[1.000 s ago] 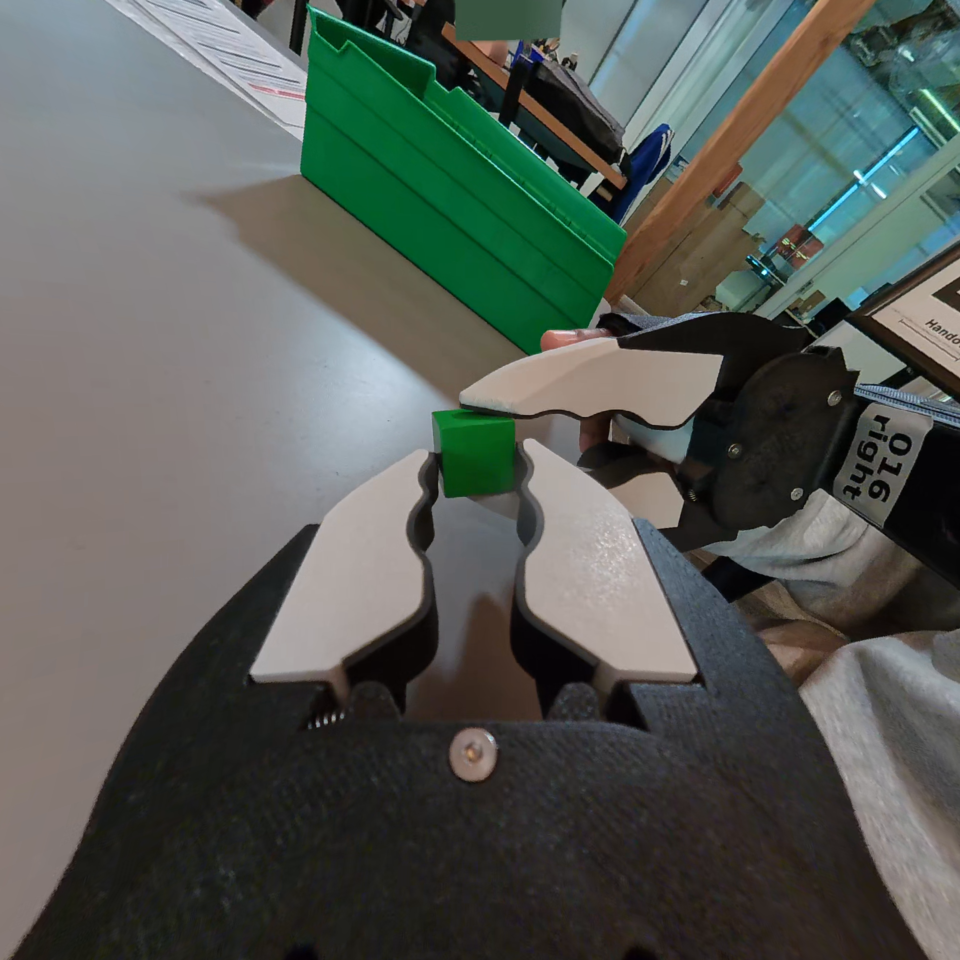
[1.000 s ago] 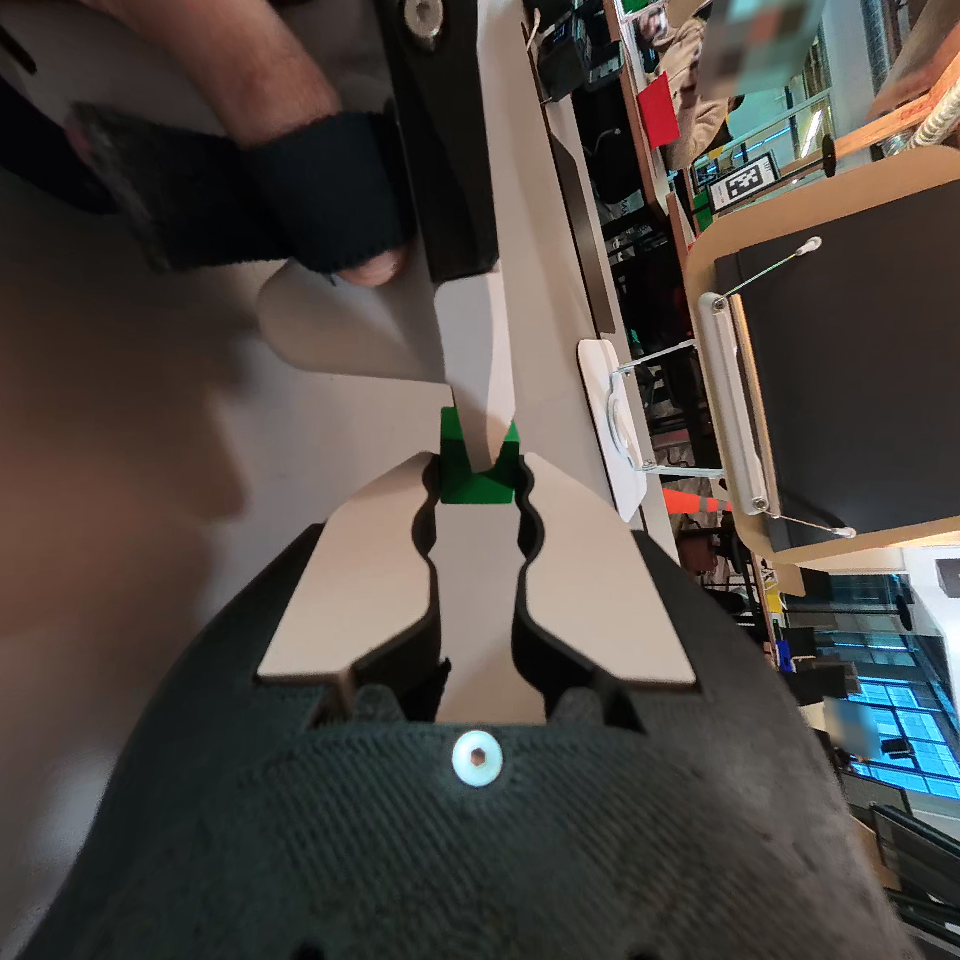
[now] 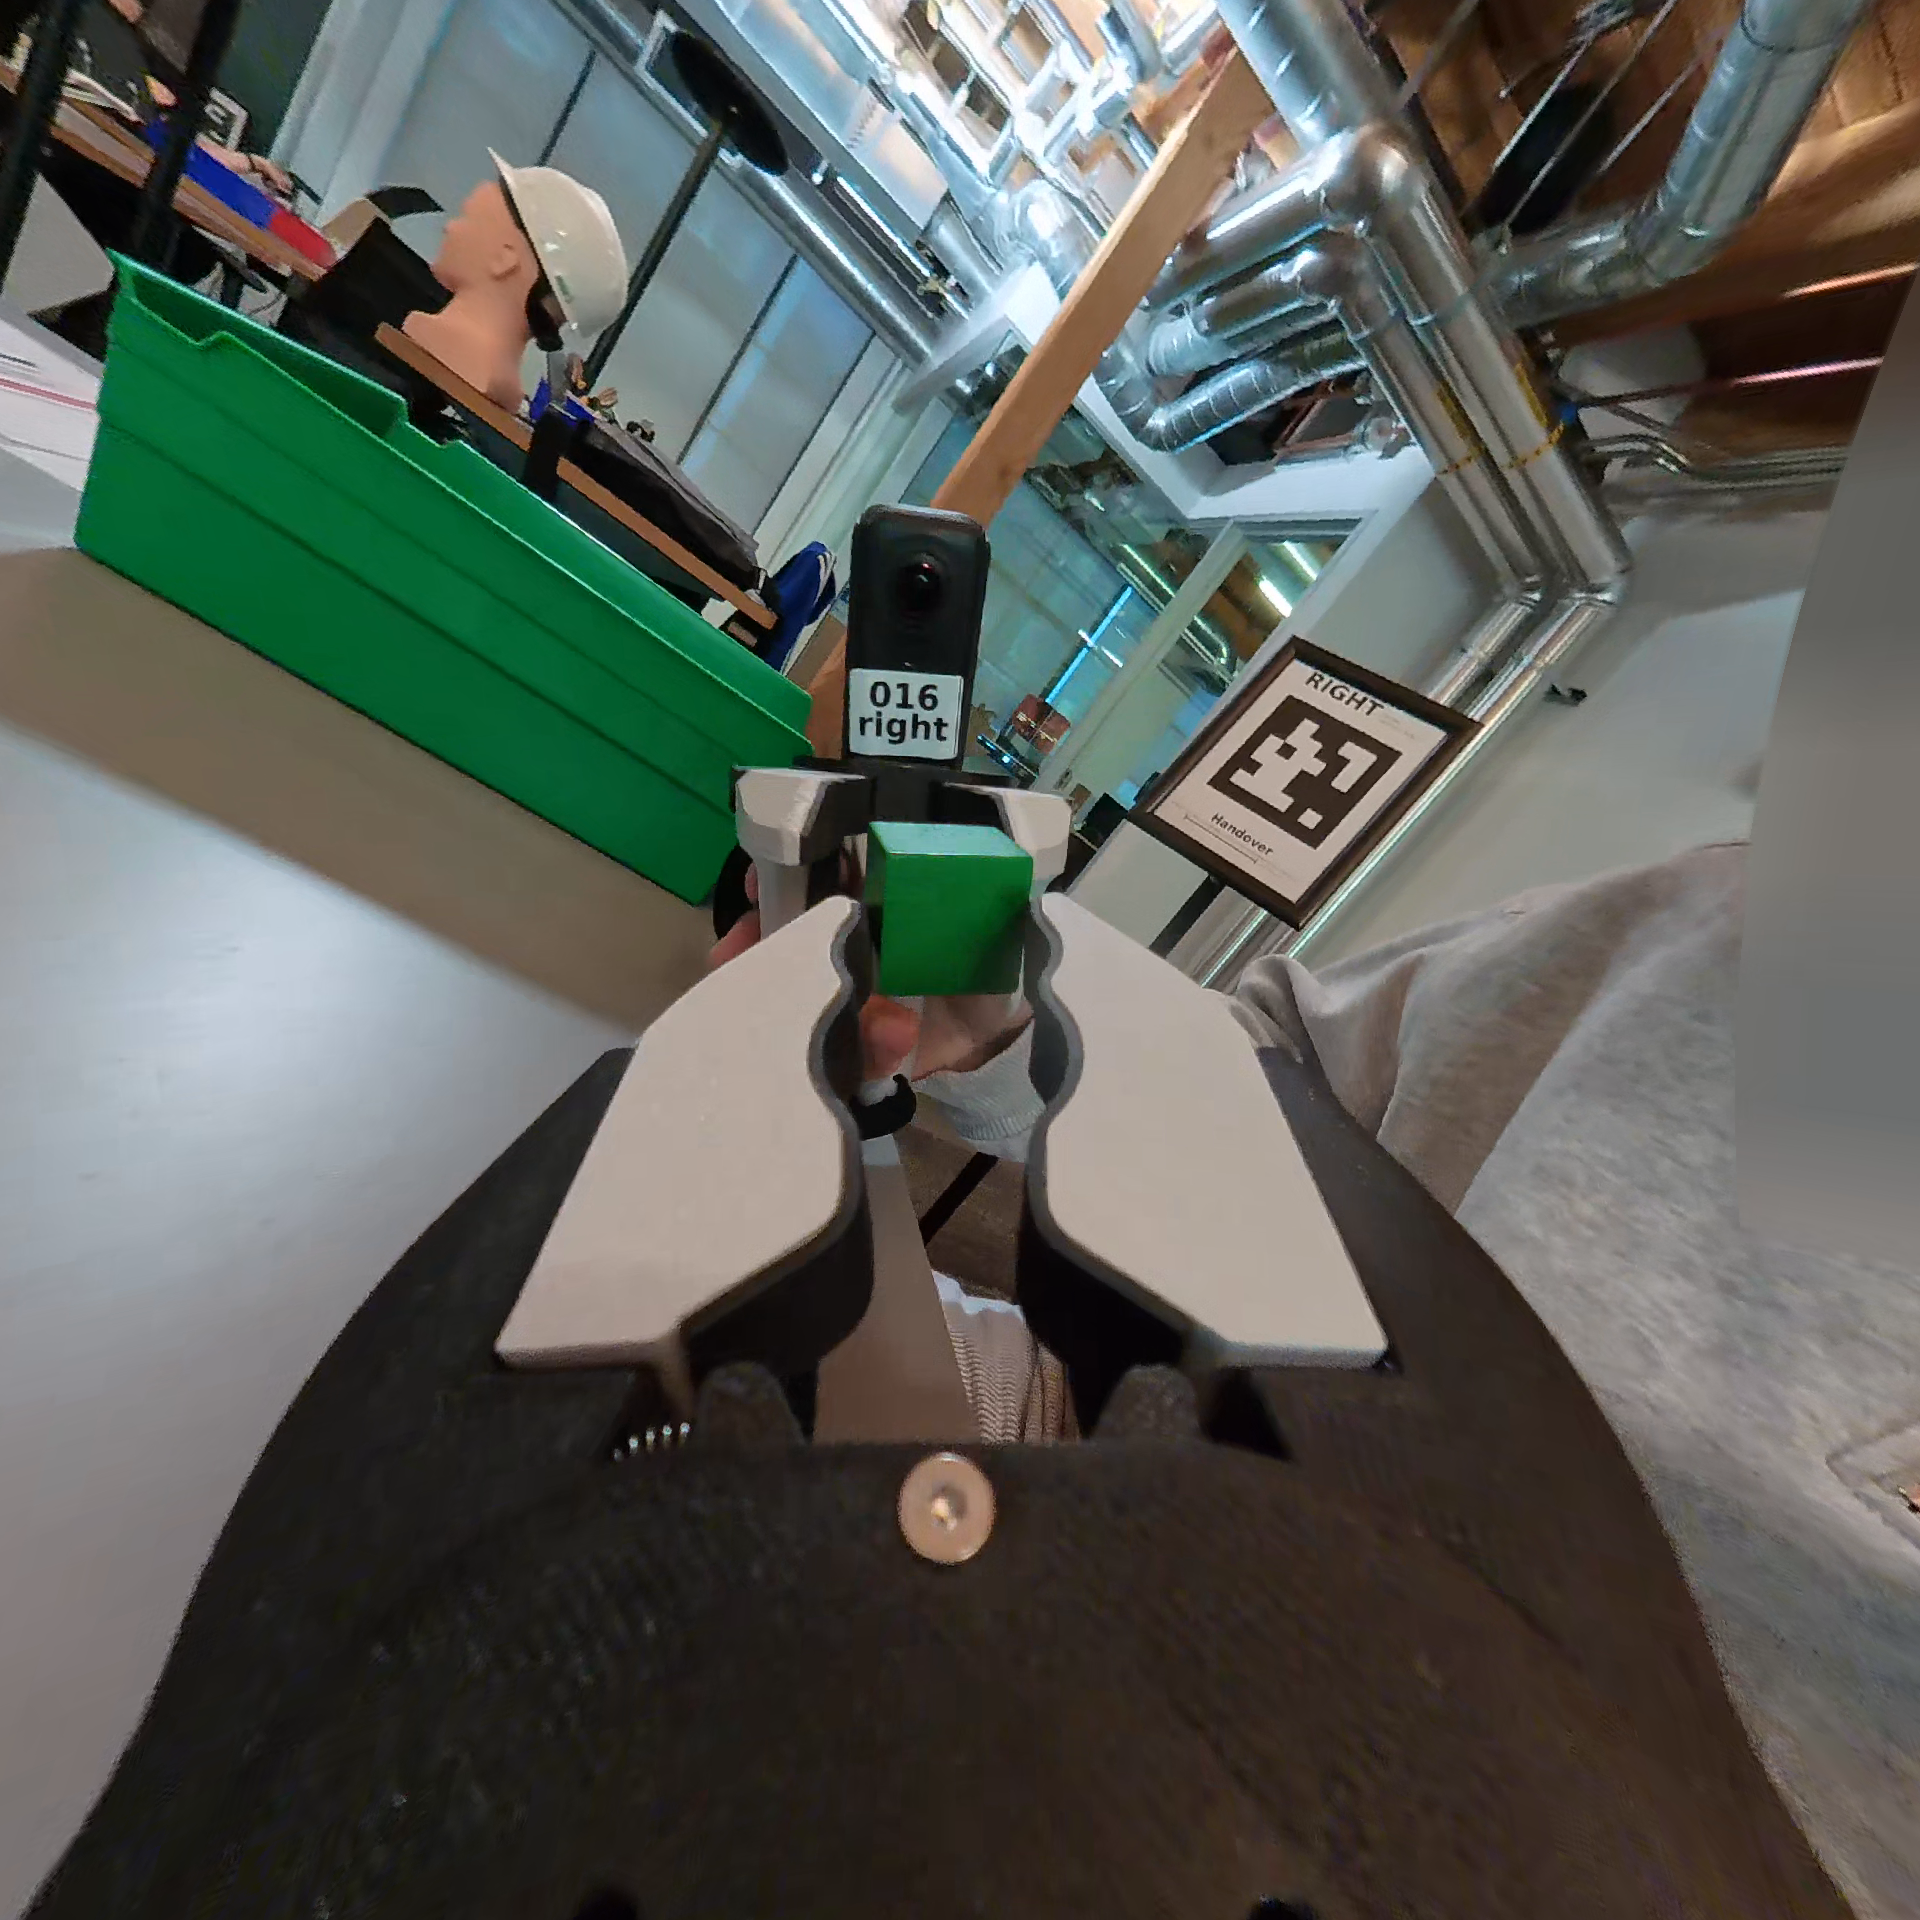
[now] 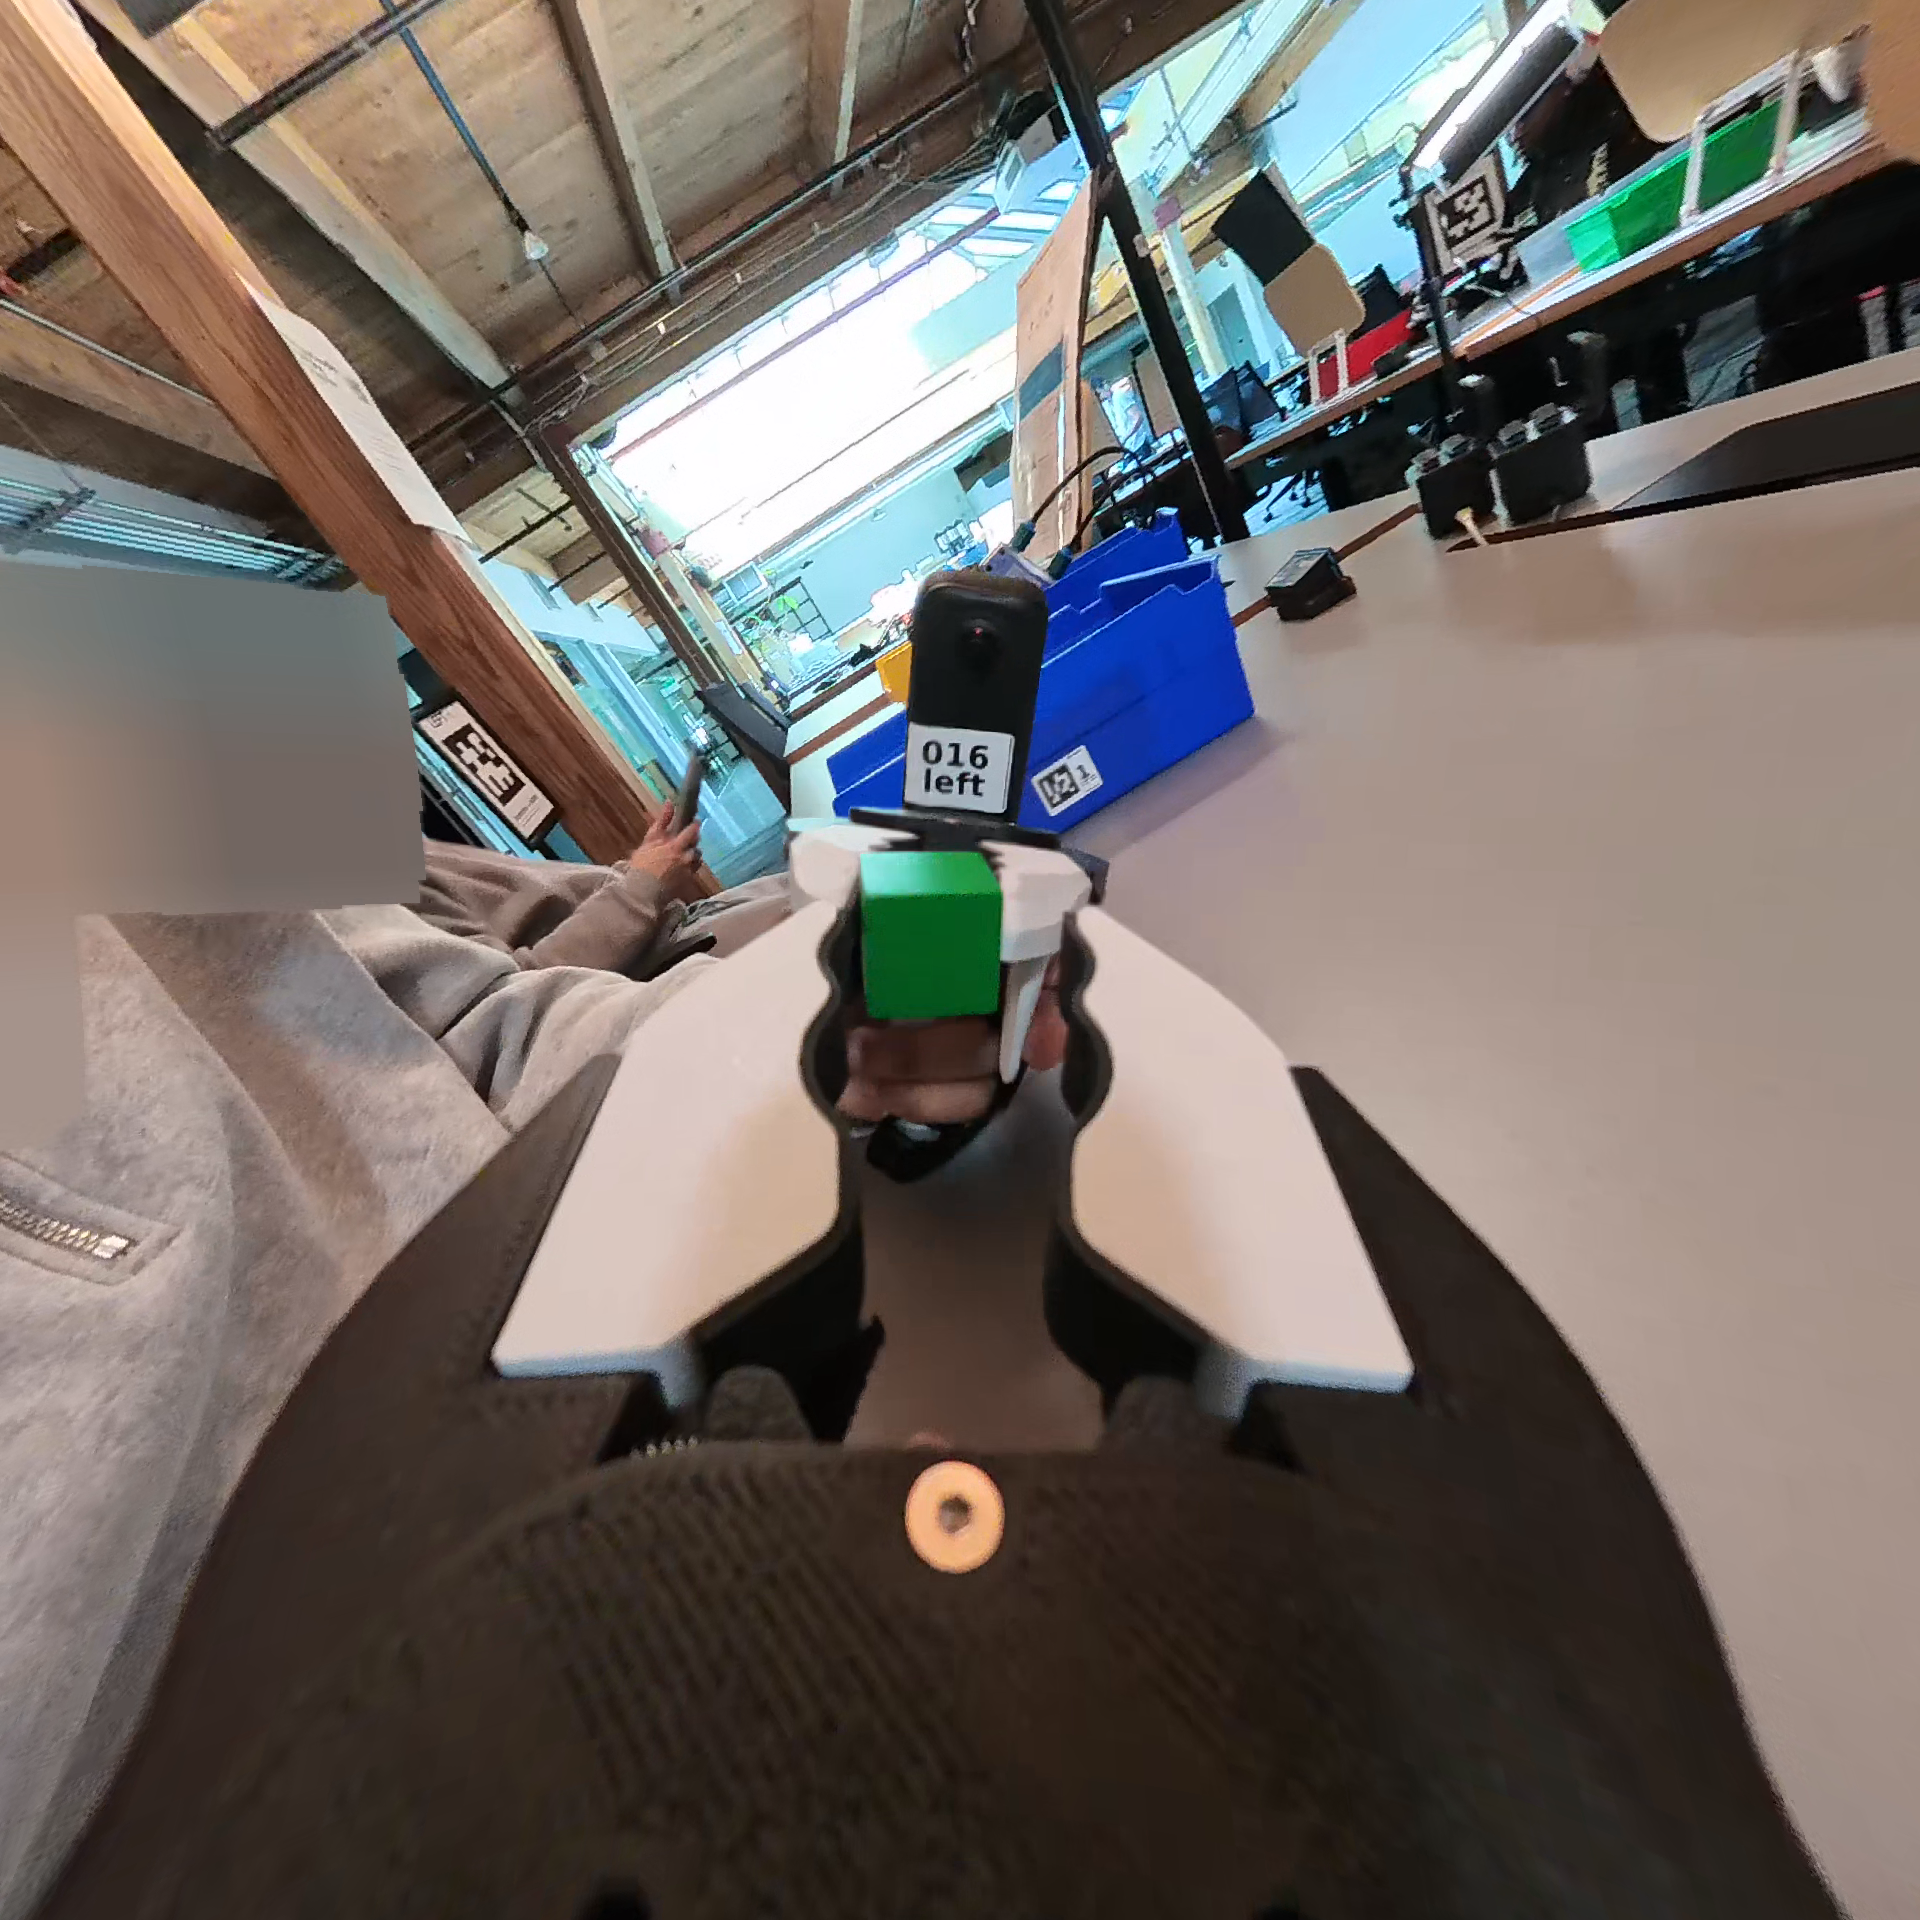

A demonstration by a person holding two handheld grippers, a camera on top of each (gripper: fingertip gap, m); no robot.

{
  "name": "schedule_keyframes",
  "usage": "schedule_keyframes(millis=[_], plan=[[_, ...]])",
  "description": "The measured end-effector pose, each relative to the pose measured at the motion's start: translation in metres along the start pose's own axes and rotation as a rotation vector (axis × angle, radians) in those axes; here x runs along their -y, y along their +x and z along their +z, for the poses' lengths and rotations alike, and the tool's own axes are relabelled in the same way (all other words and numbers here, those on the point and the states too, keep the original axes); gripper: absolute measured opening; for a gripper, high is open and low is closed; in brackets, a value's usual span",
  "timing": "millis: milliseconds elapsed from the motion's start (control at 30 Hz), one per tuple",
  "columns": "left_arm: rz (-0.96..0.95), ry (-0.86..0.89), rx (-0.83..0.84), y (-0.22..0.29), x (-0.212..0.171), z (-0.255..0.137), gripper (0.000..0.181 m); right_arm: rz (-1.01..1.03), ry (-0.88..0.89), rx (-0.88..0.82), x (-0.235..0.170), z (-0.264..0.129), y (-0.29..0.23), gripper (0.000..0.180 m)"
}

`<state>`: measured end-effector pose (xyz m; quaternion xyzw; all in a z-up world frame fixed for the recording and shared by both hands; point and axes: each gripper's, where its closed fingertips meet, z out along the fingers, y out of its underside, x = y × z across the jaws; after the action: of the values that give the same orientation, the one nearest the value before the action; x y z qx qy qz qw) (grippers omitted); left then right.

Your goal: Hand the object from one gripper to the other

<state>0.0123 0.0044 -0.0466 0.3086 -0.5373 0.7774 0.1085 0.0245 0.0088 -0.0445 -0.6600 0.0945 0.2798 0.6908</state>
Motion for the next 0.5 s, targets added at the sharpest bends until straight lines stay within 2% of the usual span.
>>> schedule_keyframes(millis=[133, 500], plan=[[-0.001, -0.007, 0.001, 0.0, -0.0019, 0.0013, 0.028, -0.017, -0.039, 0.018, -0.0071, 0.0046, -0.0048, 0.027], [-0.028, 0.012, 0.047, -0.0084, -0.0014, 0.0002, 0.028, -0.012, -0.007, -0.034, -0.0001, -0.0009, 0.0035, 0.027]])
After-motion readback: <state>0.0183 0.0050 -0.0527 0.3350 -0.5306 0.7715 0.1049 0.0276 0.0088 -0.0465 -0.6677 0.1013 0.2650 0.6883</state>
